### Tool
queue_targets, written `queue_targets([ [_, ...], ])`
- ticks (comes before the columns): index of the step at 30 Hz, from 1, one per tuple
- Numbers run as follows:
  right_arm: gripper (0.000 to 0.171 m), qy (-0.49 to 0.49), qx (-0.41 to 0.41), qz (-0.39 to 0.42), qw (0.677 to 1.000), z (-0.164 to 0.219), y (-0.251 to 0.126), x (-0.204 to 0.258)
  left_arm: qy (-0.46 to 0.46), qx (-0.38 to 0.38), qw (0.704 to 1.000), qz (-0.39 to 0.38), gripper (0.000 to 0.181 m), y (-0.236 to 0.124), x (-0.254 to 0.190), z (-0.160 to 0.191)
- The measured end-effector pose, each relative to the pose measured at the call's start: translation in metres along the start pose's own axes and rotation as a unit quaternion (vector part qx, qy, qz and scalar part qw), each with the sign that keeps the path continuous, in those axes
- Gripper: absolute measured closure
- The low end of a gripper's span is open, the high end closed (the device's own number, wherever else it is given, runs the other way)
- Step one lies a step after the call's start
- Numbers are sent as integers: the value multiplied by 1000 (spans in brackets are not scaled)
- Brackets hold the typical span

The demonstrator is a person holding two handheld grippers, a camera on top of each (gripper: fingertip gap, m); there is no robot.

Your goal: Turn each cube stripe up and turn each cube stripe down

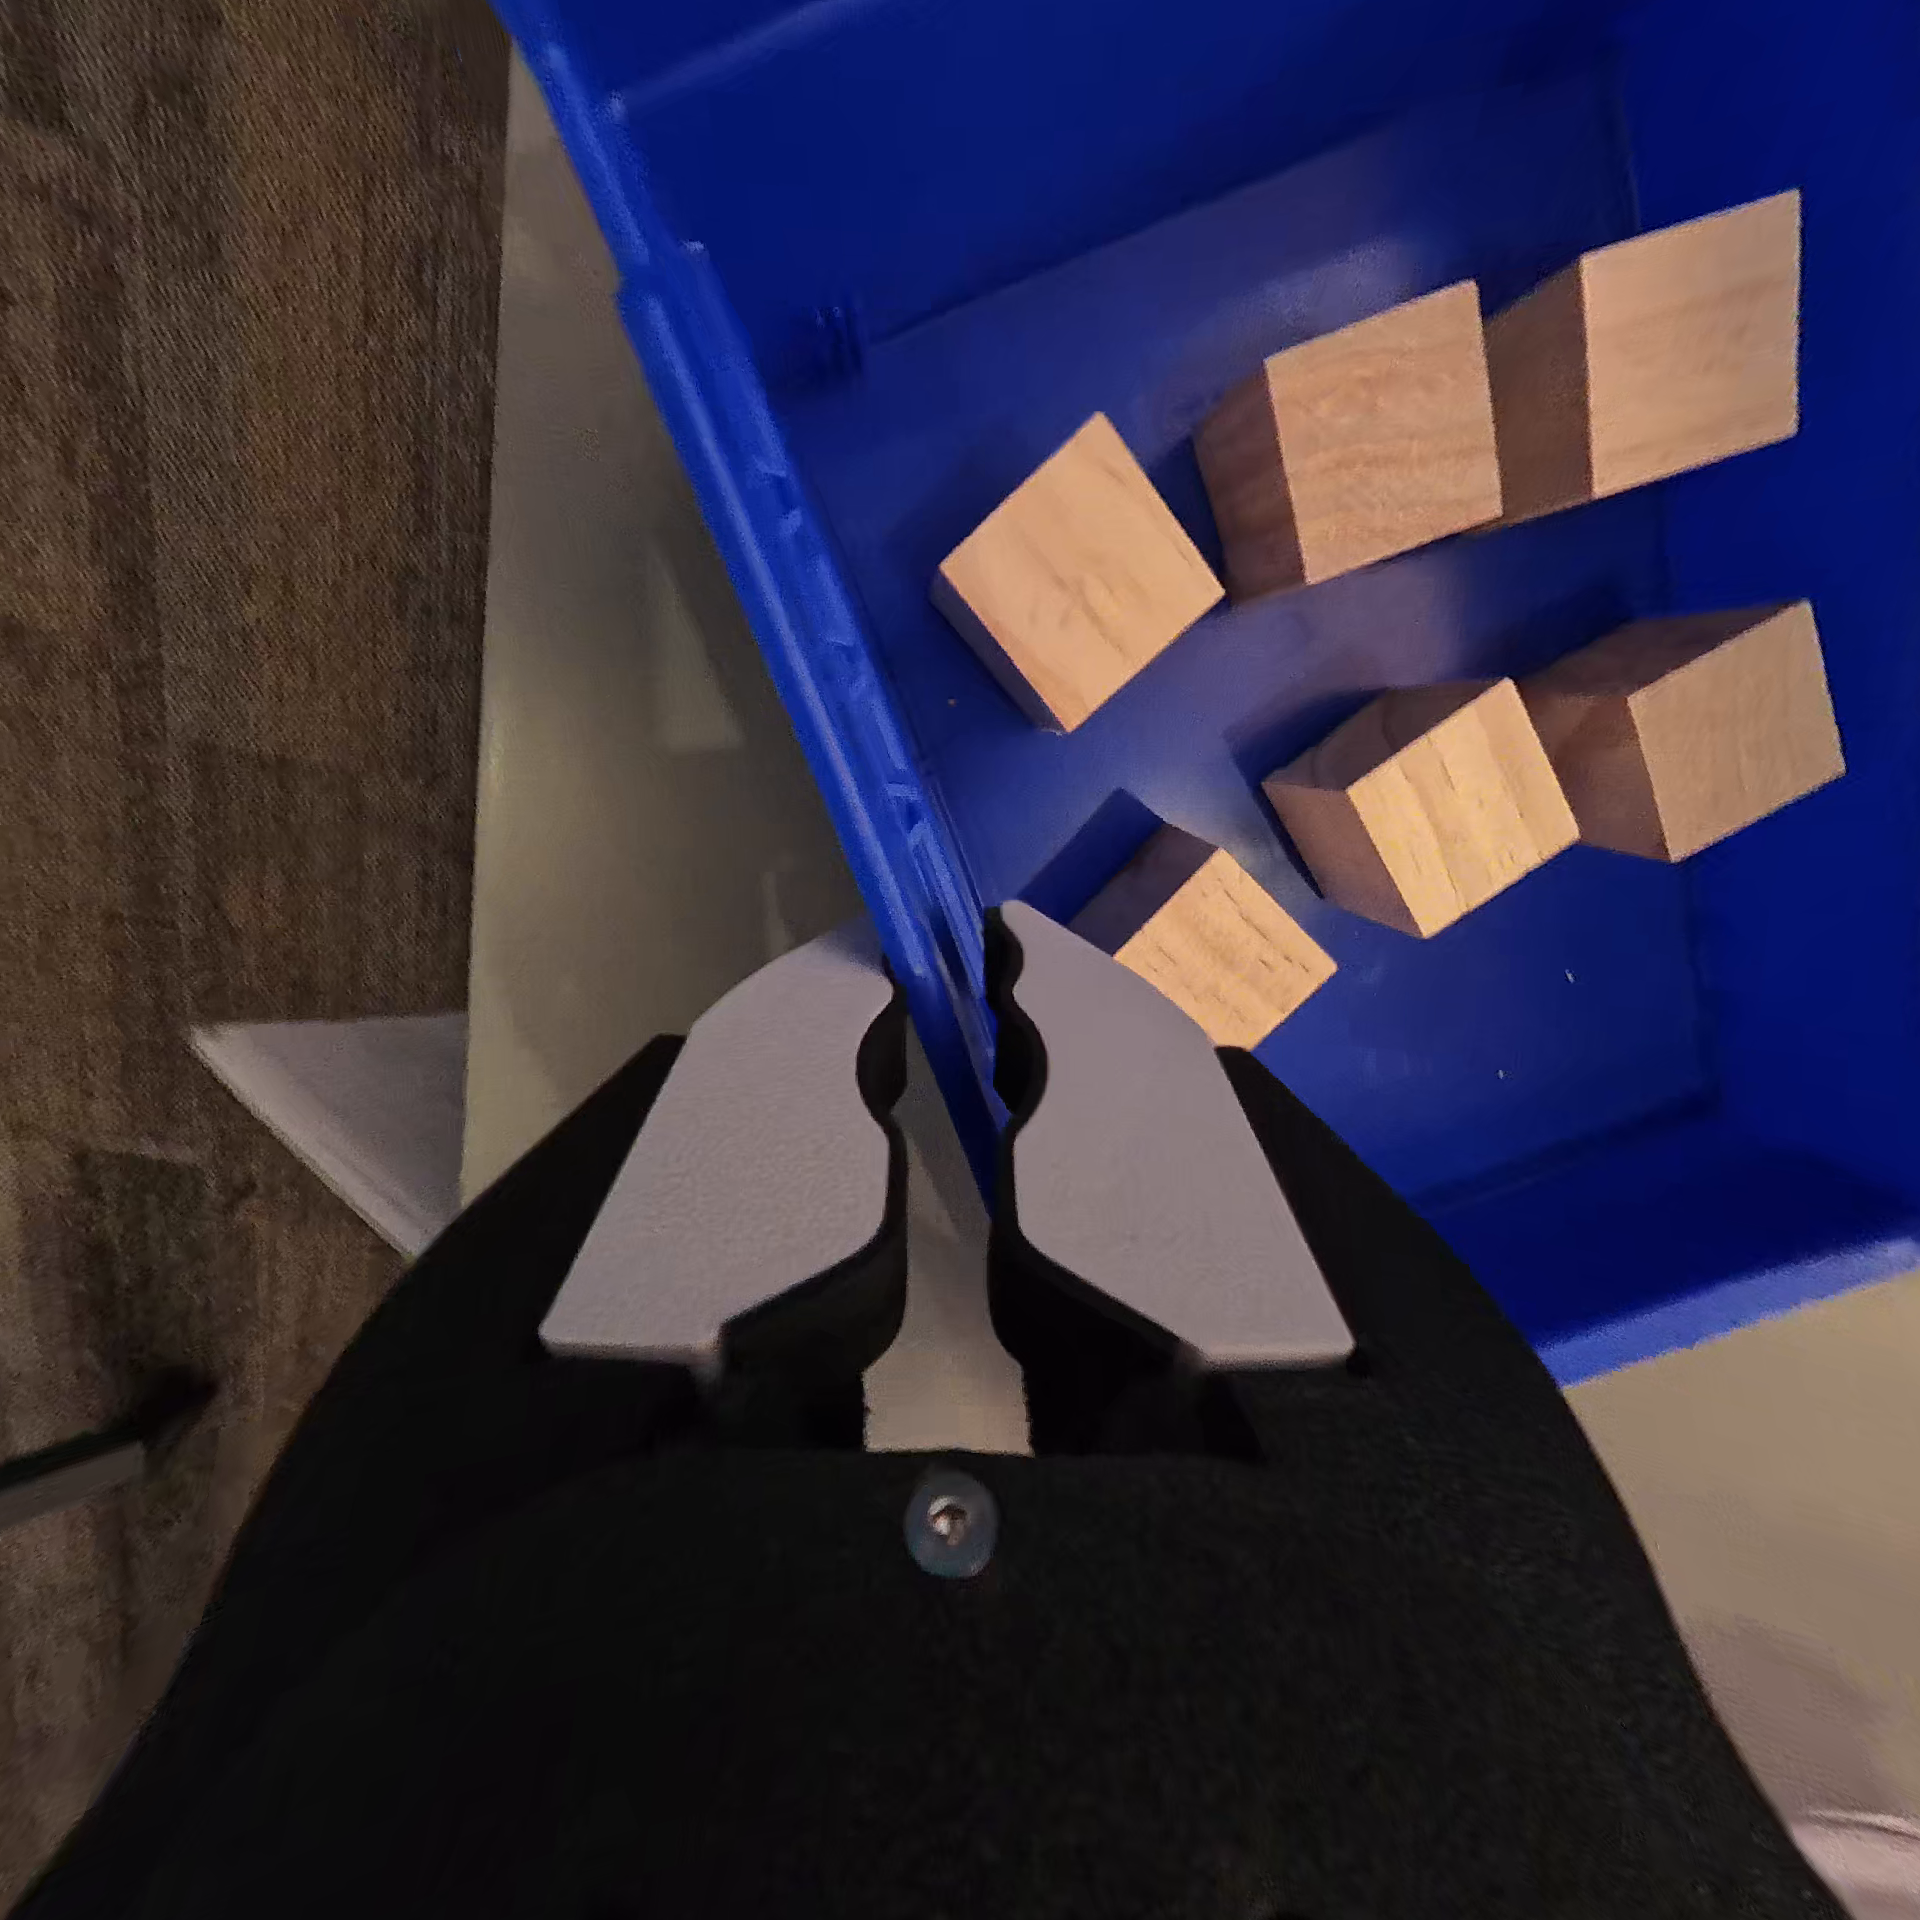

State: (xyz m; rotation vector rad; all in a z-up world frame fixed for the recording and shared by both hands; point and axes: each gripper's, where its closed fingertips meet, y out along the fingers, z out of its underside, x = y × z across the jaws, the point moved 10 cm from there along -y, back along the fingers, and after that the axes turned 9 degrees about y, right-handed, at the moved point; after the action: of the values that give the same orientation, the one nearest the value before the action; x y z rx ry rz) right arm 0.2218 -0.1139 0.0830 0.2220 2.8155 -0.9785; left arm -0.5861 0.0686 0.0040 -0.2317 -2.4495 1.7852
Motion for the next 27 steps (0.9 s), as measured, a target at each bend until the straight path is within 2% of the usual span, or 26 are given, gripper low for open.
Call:
queue_targets([
  [6, 112, -18, 13, -2, 1000, -1, 5, 7, 145, -46, 988, -1, 173, 10, -17, -22],
  [10, 112, -31, 26, -2, 999, 0, 10, 11, 209, -57, 976, -23, 170, 16, -35, -35],
  [13, 112, -38, 34, -1, 999, 1, 14, 15, 220, -51, 974, -34, 169, 18, -44, -41],
  [27, 112, -54, 54, -7, 997, 3, 23, 20, 232, -63, 969, 55, 174, 17, -53, -37],
])
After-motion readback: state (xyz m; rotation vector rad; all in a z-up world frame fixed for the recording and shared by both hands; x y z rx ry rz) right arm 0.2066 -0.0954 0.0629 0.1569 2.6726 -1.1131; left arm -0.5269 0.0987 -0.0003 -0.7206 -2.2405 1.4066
